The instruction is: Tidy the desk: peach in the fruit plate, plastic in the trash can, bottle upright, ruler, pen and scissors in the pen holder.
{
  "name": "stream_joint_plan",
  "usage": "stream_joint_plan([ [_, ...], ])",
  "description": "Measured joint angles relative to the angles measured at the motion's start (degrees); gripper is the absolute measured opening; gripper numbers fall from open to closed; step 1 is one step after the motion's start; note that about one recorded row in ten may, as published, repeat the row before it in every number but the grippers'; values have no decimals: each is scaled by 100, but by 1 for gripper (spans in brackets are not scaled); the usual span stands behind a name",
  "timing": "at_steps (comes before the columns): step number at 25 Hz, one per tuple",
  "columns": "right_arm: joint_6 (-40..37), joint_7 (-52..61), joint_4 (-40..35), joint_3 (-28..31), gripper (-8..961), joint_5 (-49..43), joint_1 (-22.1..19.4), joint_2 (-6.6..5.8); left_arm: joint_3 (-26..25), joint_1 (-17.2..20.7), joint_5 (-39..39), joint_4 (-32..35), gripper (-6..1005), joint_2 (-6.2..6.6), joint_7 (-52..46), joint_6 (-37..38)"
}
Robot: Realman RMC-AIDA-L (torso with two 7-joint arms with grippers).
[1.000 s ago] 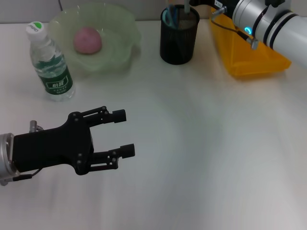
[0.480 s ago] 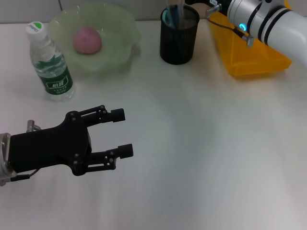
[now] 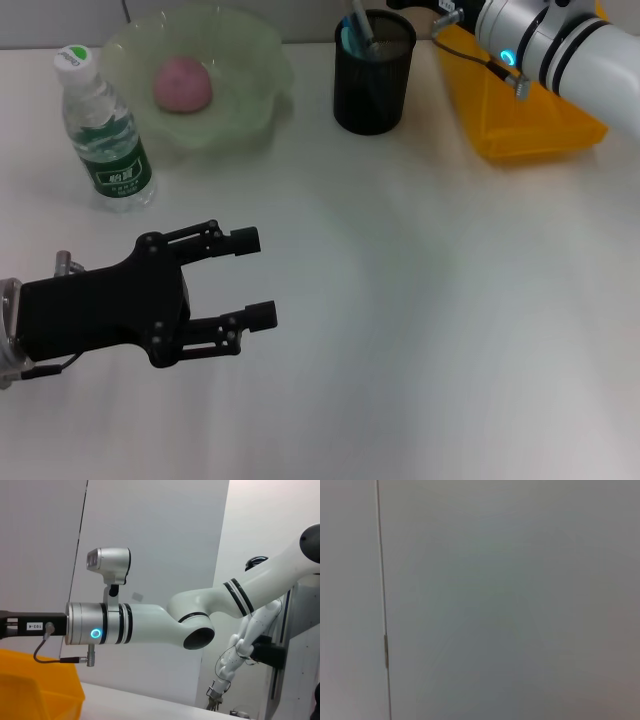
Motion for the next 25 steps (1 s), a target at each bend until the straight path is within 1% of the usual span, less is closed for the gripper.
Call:
stream_joint_plan([
  [4, -40, 2, -9, 11, 619, 35, -36, 0, 0, 3, 5, 0, 783, 0, 0, 0],
  [6, -128, 0, -9, 15, 667, 221, -84, 0, -5, 6, 10, 0, 783, -3, 7, -21],
  [10, -644, -26, -98, 12, 666, 611, -356, 0, -8, 28, 14, 0, 783, -31, 30, -64],
  [11, -1096, 45, -169, 12, 666, 648, -562, -4, -9, 46, 20, 0, 783, -33, 56, -67],
  [12, -1375, 164, -219, 8, 666, 664, -695, -11, -8, 51, 21, 0, 783, -29, 54, -68],
  [13, -1375, 164, -219, 8, 666, 664, -695, -11, -9, 54, 22, 0, 783, -27, 51, -68],
  [14, -1640, 344, -293, -5, 665, 677, -841, -20, -9, 54, 22, 0, 783, -27, 51, -68],
  [17, -2470, 1088, -735, -188, 665, 630, -1358, -55, 12, 58, 28, 0, 783, -30, 24, -66],
  [19, -3010, 1604, -1128, -447, 665, 602, -1779, -88, 22, 55, 31, 0, 783, -32, 13, -65],
  [20, -3277, 1856, -1330, -586, 664, 581, -1996, -112, 26, 49, 34, 0, 783, -31, 8, -74],
  [22, -3808, 2353, -1704, -830, 664, 422, -2418, -200, 27, 28, 43, -13, 783, -37, 5, -130],
  [23, -4107, 2576, -1839, -897, 664, 265, -2598, -284, 28, 7, 45, -27, 783, -41, -11, -177],
  [25, -4727, 2971, -1962, -927, 663, -159, -2829, -464, 32, -37, 55, -55, 783, -59, -77, -306],
])
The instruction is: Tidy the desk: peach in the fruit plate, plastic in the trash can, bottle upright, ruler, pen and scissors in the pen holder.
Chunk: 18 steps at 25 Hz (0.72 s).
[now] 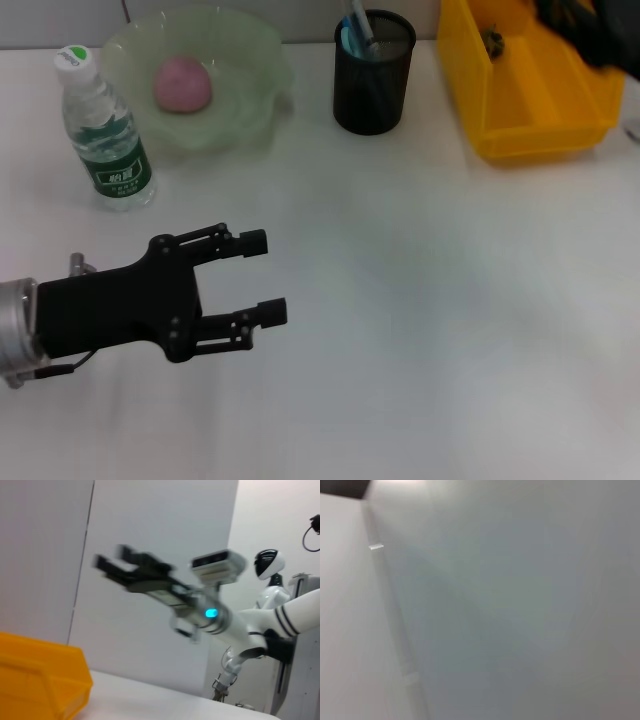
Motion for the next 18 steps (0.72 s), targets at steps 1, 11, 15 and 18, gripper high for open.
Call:
stream_joint_plan([
  [1, -286, 138, -9, 12, 663, -258, -94, -95, 2, -17, 8, -3, 783, -11, -29, -60],
  [11, -1215, 85, -4, 7, 661, -3059, -367, -281, 315, -156, 195, 10, 783, -45, -556, -649],
  [15, -791, -125, -20, -22, 662, -3710, -241, -51, 332, -133, 335, -10, 783, -20, -543, -848],
  [18, -390, -139, -25, -23, 662, -4125, -62, 132, 347, -86, 363, -9, 783, -33, -478, -903],
])
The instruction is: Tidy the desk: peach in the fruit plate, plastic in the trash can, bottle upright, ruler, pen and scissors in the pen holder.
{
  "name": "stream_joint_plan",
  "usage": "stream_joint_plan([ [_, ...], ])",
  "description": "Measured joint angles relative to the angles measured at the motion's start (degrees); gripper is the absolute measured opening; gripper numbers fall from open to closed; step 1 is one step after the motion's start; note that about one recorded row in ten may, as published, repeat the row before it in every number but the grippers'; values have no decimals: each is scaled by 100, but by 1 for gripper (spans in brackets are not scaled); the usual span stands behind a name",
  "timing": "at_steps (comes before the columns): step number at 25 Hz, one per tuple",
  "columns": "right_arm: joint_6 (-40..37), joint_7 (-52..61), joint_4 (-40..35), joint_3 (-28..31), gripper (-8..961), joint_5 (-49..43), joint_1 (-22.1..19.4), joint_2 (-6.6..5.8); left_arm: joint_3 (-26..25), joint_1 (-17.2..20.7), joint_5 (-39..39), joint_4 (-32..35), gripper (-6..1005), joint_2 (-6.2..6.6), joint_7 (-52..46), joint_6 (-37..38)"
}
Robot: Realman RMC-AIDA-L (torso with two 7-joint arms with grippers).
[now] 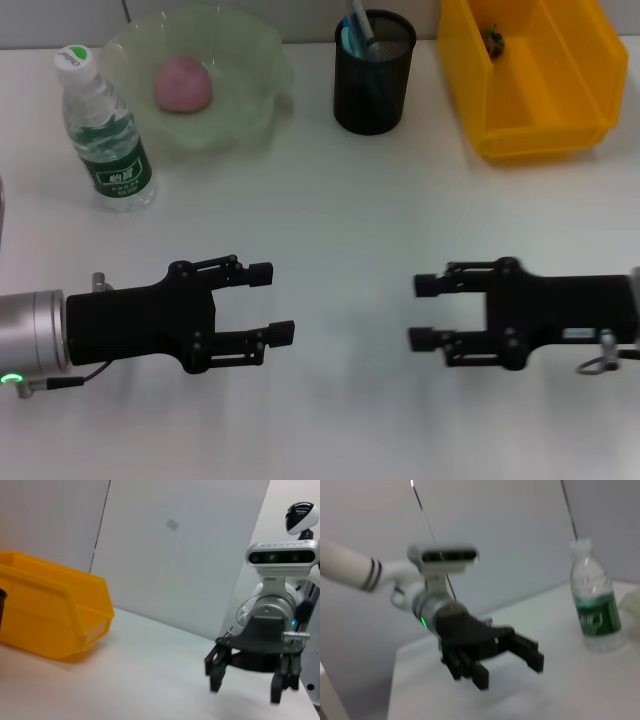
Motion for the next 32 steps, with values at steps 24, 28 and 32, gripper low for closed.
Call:
stream_joint_plan([
  [24, -199, -98, -371, 45, 817, -166, 52, 166, 52, -49, 289, 56, 783, 66, -113, 38],
  [28, -200, -115, -371, 45, 817, -166, 52, 165, 76, -24, 290, 56, 783, 66, -113, 44],
  [32, -200, -127, -370, 44, 817, -166, 52, 165, 88, -22, 289, 55, 783, 66, -113, 46],
])
